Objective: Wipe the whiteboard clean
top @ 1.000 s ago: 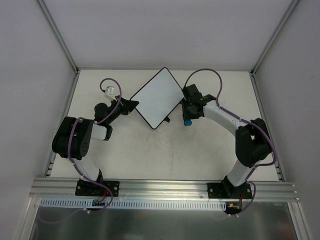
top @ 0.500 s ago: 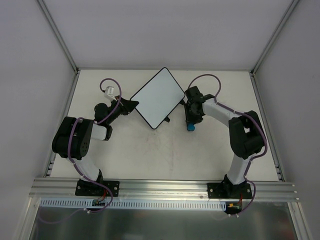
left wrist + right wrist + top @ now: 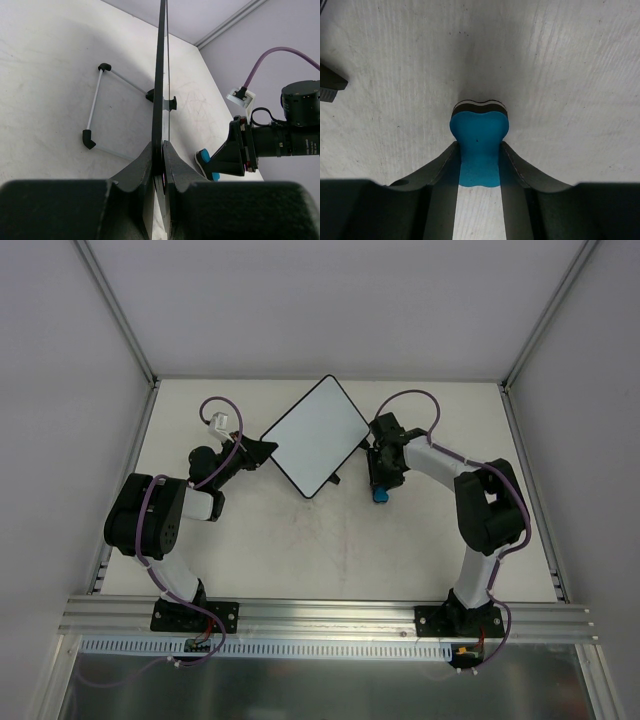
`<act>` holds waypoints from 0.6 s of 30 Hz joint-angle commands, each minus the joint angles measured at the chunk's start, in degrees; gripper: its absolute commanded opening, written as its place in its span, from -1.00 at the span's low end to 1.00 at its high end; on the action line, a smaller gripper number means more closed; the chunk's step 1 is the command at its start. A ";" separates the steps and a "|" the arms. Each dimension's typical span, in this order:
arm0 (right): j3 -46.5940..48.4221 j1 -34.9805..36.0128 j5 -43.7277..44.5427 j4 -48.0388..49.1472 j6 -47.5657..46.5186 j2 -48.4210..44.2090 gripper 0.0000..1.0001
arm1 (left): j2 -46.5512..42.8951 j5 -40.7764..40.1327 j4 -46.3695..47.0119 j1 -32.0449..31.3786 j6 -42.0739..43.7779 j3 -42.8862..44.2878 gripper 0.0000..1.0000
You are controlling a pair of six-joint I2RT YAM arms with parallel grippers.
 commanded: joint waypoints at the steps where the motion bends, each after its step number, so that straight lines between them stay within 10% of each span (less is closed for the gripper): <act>1: 1.78 -0.37 -0.31 -0.46 -0.84 -0.74 -0.18 | 0.69 2.06 7.26 -0.27 2.22 -1.15 -0.98; 18: -0.68 -0.29 -0.13 1.73 -0.58 -3.12 0.56 | 0.69 1.97 7.70 -0.18 2.04 -1.41 -0.61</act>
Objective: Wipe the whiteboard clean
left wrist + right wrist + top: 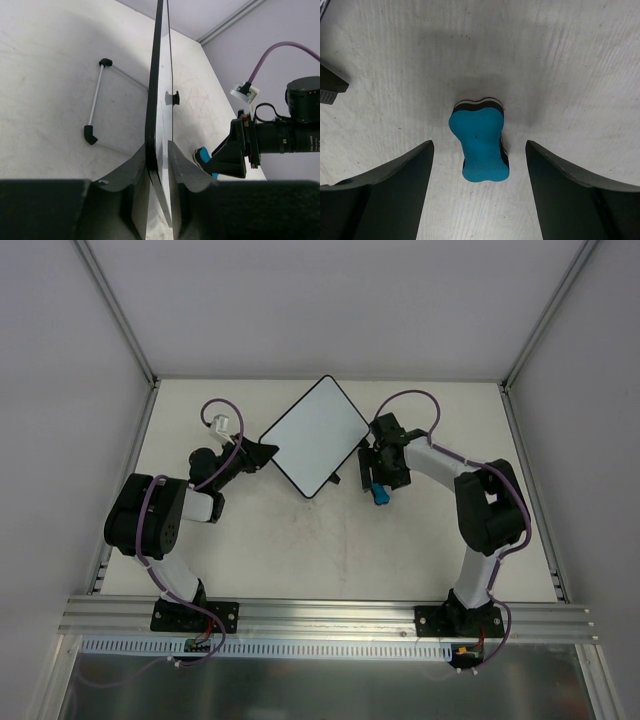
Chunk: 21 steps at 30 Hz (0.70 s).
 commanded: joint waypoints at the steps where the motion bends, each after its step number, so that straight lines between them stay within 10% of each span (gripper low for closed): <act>1: -0.57 -0.26 -0.02 1.04 -0.22 -3.14 0.57 | 0.69 1.93 7.92 -0.25 1.71 -1.00 -0.55; 15: -1.89 -0.18 0.42 2.18 -0.23 -4.72 0.57 | -1.25 -0.09 8.27 -0.25 2.76 -3.36 0.95; 21: -5.57 -0.18 1.47 5.77 -0.40 -9.46 0.65 | -4.32 -1.50 4.85 -0.25 4.26 -4.77 0.98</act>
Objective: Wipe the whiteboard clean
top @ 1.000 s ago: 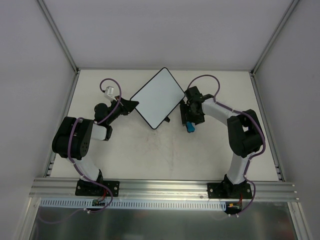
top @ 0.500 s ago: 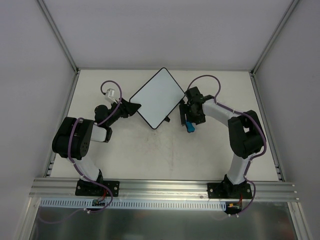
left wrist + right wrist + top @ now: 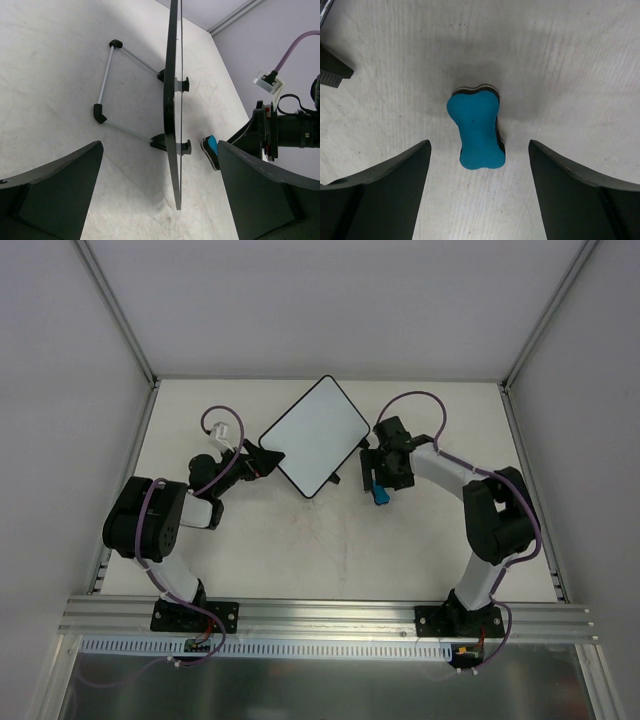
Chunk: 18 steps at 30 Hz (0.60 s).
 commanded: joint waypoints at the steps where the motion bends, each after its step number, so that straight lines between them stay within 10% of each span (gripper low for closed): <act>1: -2.08 -0.18 1.08 3.22 -0.40 -6.23 0.67 | -3.99 -1.15 4.80 -0.23 2.99 -1.28 0.98; 18: -18.17 -0.18 6.35 16.41 -0.40 -26.44 0.98 | -22.45 -6.78 -11.37 -0.23 8.00 -11.11 0.98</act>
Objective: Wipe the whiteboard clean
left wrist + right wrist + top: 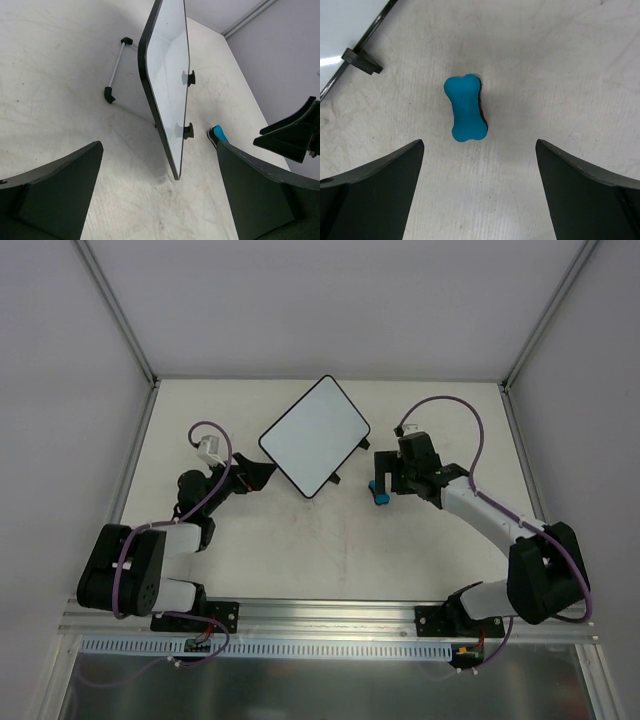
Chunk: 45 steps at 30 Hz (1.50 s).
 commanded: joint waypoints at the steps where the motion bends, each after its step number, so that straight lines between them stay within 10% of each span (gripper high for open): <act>1: -1.19 -0.20 2.87 4.50 -0.49 -5.11 0.98 | -4.01 -1.77 -1.17 -0.23 2.32 -2.25 0.98; 23: -30.52 -0.20 11.66 22.68 -1.72 -40.96 0.98 | -38.00 -5.90 -26.83 -1.28 4.26 -10.42 0.98; 45: -38.10 0.07 6.48 34.21 -2.34 -46.43 0.98 | -61.50 -13.81 -46.26 -1.28 9.88 -12.54 0.98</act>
